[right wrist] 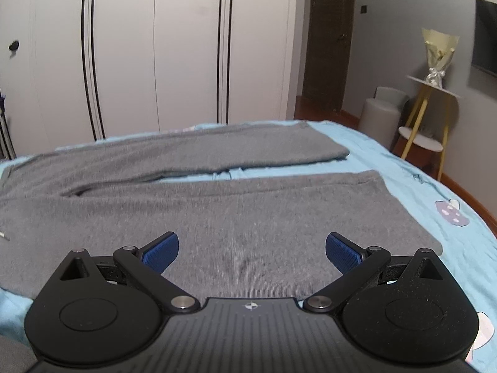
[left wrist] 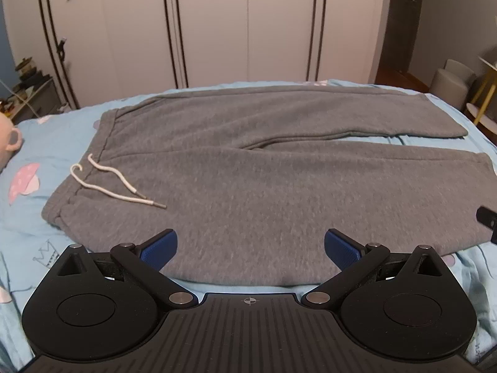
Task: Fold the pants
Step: 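Reach the right gripper to a grey pant leg hem and grasp it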
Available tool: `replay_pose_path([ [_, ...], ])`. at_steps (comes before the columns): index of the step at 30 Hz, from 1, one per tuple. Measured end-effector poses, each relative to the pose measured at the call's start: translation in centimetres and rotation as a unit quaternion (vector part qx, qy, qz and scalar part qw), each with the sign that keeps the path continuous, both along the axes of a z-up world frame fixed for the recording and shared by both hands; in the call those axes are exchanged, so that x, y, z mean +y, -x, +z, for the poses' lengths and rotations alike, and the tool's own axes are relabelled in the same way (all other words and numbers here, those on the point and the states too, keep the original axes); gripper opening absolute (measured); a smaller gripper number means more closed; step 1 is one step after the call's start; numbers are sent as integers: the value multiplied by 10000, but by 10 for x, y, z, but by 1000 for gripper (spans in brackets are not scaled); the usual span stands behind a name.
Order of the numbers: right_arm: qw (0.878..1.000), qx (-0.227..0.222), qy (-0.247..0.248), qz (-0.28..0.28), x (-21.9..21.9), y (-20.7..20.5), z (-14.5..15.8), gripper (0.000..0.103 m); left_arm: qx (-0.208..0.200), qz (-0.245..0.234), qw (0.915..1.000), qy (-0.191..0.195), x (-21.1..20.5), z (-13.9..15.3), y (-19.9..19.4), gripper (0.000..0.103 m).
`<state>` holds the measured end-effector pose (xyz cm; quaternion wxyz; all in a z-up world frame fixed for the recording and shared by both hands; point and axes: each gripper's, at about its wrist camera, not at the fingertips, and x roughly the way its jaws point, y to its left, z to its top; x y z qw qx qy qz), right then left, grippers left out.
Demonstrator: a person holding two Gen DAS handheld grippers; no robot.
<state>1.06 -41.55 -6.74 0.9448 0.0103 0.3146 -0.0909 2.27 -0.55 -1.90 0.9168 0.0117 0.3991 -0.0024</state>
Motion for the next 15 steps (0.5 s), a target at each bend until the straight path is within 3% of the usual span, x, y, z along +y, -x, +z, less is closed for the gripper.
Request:
replay_pose_path([
  [7, 9984, 340, -429, -122, -16, -13, -12, 101, 18, 145, 9999, -32, 1, -4, -18, 103],
  [10, 9973, 464, -539, -191, -24, -22, -17, 101, -80, 422, 9991, 26, 4, 1, -34, 103],
  [15, 9969, 614, -473, -159, -37, -64, -16, 101, -35, 964, 9953, 104, 4, 13, -96, 103],
])
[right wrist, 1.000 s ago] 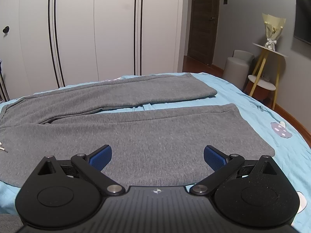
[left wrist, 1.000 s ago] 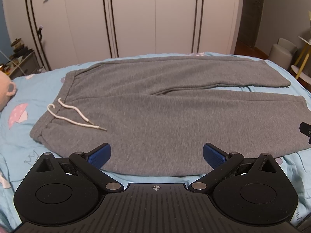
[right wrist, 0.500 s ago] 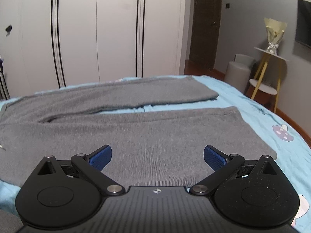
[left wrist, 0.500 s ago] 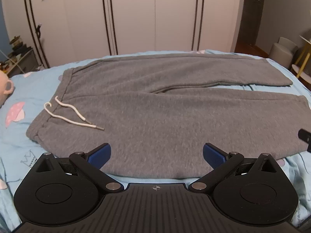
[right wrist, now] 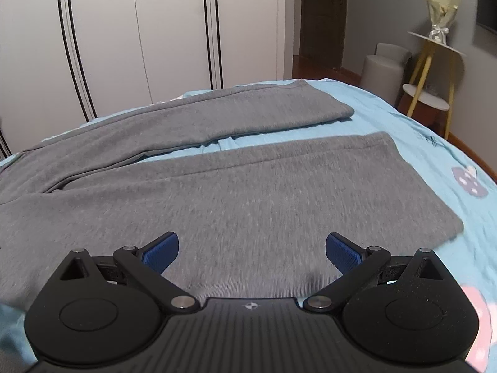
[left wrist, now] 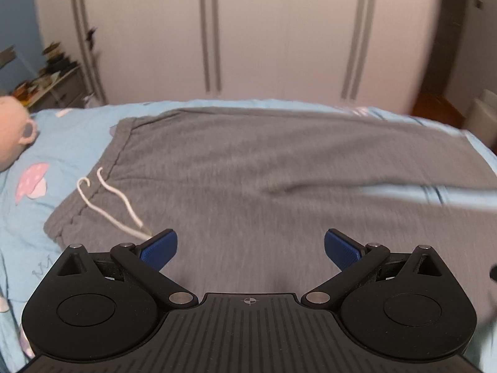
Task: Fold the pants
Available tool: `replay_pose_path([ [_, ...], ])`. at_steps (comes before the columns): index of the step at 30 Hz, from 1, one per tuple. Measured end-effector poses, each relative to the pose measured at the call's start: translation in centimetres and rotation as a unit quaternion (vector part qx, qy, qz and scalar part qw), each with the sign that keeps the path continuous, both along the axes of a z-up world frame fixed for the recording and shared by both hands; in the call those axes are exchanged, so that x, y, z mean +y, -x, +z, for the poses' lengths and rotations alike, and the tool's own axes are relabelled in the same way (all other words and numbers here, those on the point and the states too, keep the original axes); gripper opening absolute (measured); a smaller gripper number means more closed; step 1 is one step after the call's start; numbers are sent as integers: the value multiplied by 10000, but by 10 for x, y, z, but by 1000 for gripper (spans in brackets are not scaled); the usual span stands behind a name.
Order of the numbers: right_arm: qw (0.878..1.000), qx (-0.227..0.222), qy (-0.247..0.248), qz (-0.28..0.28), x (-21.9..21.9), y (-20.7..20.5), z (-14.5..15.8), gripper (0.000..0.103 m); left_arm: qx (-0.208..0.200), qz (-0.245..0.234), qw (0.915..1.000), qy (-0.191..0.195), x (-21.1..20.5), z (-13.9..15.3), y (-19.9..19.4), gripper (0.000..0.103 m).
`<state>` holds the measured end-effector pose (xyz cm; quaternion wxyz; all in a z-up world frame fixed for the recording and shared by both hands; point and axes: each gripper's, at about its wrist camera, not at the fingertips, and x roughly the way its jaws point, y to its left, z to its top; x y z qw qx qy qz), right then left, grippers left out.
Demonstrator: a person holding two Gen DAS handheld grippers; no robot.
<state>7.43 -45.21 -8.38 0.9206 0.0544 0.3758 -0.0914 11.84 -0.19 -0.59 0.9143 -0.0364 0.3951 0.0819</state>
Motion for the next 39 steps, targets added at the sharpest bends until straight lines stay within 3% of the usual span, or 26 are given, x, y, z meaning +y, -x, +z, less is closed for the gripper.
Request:
replay_pose_path([
  [2, 10000, 25, -53, -5, -6, -32, 6, 101, -24, 288, 9996, -56, 1, -2, -25, 103],
  [5, 9992, 87, -381, -54, -16, -101, 21, 101, -198, 534, 9981, -233, 13, -28, -49, 103],
  [10, 9912, 243, -1241, -393, -33, -240, 29, 100, -106, 1711, 9832, -632, 43, -86, -79, 103],
  [12, 9846, 535, -1499, -730, -41, -302, 18, 96, -252, 1806, 9804, -741, 49, -97, -83, 103],
  [13, 9808, 668, -1598, -893, -44, -328, 12, 88, -312, 1793, 9805, -747, 51, -102, -85, 103],
  [16, 9734, 853, -1685, -1297, -49, -400, -6, 87, -361, 1860, 9783, -839, 52, -117, -93, 103],
  [22, 9703, 926, -1373, -1763, -56, -488, -41, 86, -210, 1808, 9633, -1974, 19, -146, -110, 103],
  [27, 9555, 1159, -1344, -2357, -72, -507, -73, 73, -324, 1835, 9476, -2596, 5, -155, -115, 103],
  [28, 9573, 1166, -1215, -2351, -72, -507, -77, 61, -322, 1815, 9463, -2656, 4, -156, -116, 103],
  [29, 9593, 1206, -930, -2378, -71, -505, -78, 35, -328, 1798, 9455, -2694, 4, -157, -116, 103],
  [31, 9590, 1109, -916, -2441, -78, -498, -75, 11, -329, 1790, 9468, -2655, 6, -157, -115, 103],
  [33, 9549, 850, -1521, -2404, -97, -478, -71, 4, -304, 1786, 9497, -2553, 8, -155, -113, 103],
  [35, 9520, 507, -2079, -2191, -109, -451, -61, 3, -271, 1757, 9543, -2404, 13, -154, -111, 103],
  [39, 9511, -468, -2682, -1460, -120, -350, -18, 3, -113, 1790, 9669, -1812, 27, -147, -106, 103],
])
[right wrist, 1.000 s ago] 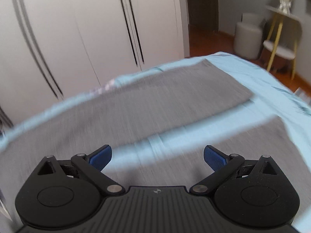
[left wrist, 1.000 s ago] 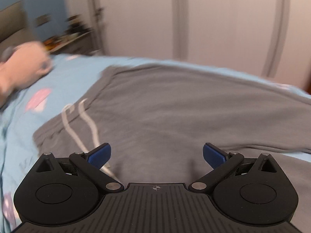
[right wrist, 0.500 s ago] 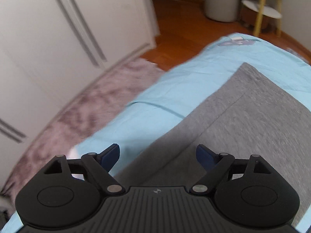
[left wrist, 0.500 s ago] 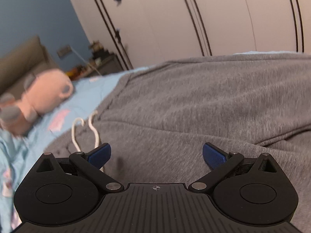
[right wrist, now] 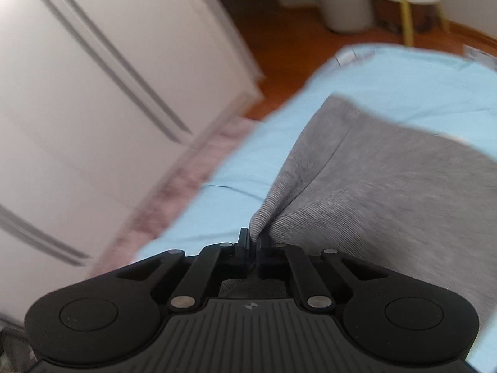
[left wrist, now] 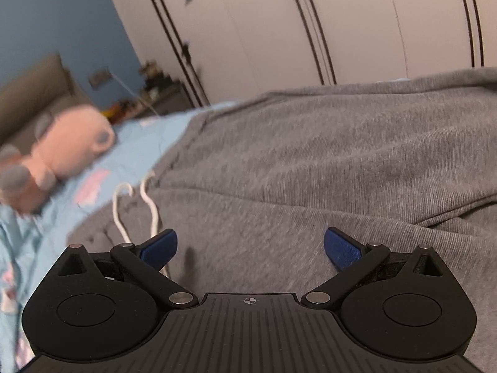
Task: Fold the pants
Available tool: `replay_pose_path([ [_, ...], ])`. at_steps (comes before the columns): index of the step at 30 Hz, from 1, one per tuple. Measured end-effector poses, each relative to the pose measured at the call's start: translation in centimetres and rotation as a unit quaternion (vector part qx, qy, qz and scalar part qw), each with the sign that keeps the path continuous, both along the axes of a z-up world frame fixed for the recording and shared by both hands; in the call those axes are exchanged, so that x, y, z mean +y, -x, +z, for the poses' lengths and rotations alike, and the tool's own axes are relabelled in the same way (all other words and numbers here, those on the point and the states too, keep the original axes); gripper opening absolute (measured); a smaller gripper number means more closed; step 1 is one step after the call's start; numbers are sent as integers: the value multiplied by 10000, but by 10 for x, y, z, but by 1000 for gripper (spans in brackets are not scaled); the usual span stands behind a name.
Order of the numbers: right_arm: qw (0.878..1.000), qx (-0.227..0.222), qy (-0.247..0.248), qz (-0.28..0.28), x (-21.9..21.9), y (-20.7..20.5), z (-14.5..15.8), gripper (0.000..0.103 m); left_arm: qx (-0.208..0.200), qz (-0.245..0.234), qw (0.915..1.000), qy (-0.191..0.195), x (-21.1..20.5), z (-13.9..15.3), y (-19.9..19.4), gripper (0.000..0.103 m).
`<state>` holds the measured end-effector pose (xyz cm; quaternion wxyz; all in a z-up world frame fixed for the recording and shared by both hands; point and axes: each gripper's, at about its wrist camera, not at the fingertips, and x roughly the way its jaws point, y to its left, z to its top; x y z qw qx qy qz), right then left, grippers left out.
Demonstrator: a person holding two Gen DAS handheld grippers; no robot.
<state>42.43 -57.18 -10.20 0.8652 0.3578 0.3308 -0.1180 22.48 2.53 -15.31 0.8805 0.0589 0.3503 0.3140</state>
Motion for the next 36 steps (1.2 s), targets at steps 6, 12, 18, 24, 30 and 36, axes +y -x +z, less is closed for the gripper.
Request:
replay_pose_path([
  [6, 9947, -927, 30, 452, 21, 227, 23, 3, -30, 133, 9906, 1359, 27, 10, 9, 103],
  [12, 9989, 400, -233, -18, 9, 303, -83, 1, -34, -290, 9863, 1624, 19, 15, 19, 103],
  [18, 9985, -385, 374, -94, -4, 305, -59, 50, -951, -550, 9744, 1960, 27, 62, 19, 103],
  [24, 9970, -289, 703, -129, -18, 303, -74, 78, -892, -780, 9711, 2071, 58, 97, -68, 103],
  [30, 9972, -650, 86, -357, -20, 294, -84, 90, -772, -266, 9472, 3102, 114, 87, -158, 93],
  [36, 9965, -601, 451, -359, -5, 287, -81, 89, -154, 89, 9363, 3508, 131, 48, -214, 60],
])
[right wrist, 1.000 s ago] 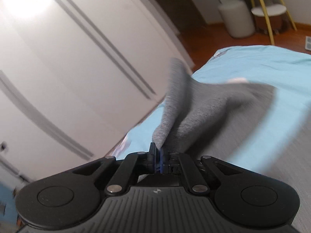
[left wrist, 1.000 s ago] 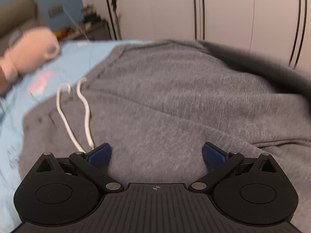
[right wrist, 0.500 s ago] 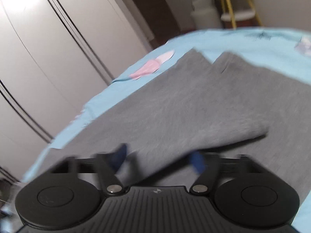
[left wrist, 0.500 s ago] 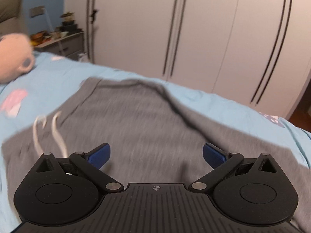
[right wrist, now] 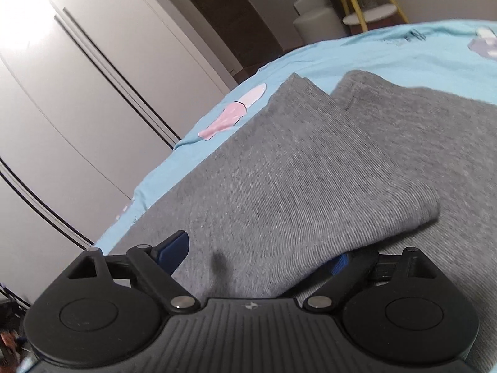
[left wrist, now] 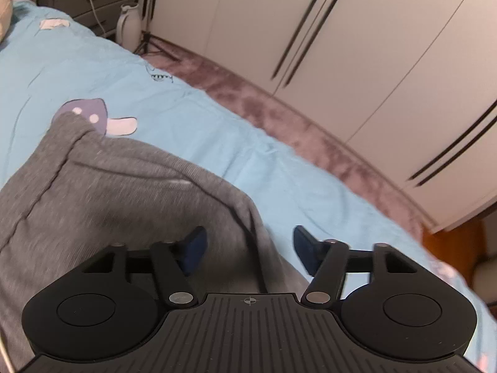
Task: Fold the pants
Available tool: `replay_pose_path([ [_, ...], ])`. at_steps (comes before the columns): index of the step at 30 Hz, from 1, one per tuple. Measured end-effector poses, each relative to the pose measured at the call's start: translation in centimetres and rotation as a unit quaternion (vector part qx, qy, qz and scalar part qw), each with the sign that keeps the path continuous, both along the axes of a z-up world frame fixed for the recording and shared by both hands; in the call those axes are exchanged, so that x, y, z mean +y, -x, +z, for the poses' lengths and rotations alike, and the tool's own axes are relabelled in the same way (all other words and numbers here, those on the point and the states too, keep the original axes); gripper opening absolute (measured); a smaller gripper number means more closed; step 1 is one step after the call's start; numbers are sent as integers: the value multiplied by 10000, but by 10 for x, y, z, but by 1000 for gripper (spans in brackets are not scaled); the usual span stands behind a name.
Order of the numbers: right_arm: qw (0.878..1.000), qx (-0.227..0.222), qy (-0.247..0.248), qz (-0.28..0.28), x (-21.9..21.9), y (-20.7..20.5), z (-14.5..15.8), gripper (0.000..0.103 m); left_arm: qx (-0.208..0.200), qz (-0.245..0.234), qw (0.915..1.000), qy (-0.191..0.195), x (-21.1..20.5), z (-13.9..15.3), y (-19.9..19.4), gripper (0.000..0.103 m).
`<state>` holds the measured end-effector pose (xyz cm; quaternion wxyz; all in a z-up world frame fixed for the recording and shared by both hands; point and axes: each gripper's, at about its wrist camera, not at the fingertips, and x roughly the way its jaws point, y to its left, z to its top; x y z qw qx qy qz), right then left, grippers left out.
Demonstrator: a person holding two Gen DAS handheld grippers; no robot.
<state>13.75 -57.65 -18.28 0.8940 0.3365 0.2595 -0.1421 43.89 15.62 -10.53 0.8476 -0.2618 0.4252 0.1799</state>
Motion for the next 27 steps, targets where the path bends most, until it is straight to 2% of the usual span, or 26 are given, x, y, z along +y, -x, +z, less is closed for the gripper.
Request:
replay_pose_path([
  [2, 9999, 22, 155, 26, 3, 2, 1, 87, 116, -80, 9998, -126, -1, -5, -13, 52],
  [3, 9998, 26, 192, -9, 3, 1, 0, 85, 113, -92, 9998, -131, 0, -7, -16, 44],
  [4, 9998, 47, 206, -71, 2, 3, 1, 76, 70, -107, 9999, -95, 1, -7, -20, 38],
  [6, 9994, 108, 143, -284, -4, 5, 1, 53, 67, -123, 9999, -102, 2, -11, -24, 38],
  [7, 9992, 163, 65, -364, -9, 4, -1, 34, 134, -154, 9997, -114, 2, -14, -27, 36],
  [8, 9988, 186, -94, -432, -15, 5, -3, 27, 274, -177, 9994, -148, 3, -19, -30, 30],
  [9, 9984, 121, -348, -438, -22, 6, -6, 27, 432, -114, 9988, -218, 2, -22, -32, 16],
  [13, 9931, -23, -1055, -504, -38, 12, -8, 27, 307, 46, 9995, 0, 11, -24, -23, 10],
  [16, 9867, -58, -1523, -566, -49, 14, -8, 27, 180, 60, 9998, -31, 13, -16, -12, 8],
  [18, 9817, -85, -1797, -626, -55, 18, -8, 22, 55, 80, 9999, -85, 11, -6, -1, 8],
  [19, 9799, -73, -1878, -666, -58, 20, -8, 17, -42, 78, 9999, -83, 10, -1, 6, 8],
  [22, 9791, -178, -1872, -780, -66, 30, -7, 11, -334, -8, 9994, -115, 8, 16, 31, 8],
  [24, 9792, -164, -1902, -686, -64, 29, -6, 15, -461, -61, 9989, -86, 7, 22, 42, 8],
  [26, 9785, -42, -1972, -599, -60, 26, -13, 30, -425, -20, 9991, -6, 11, 23, 52, 8],
  [27, 9785, 27, -1987, -560, -59, 21, -18, 32, -414, 43, 9991, 124, 13, 22, 57, 8],
])
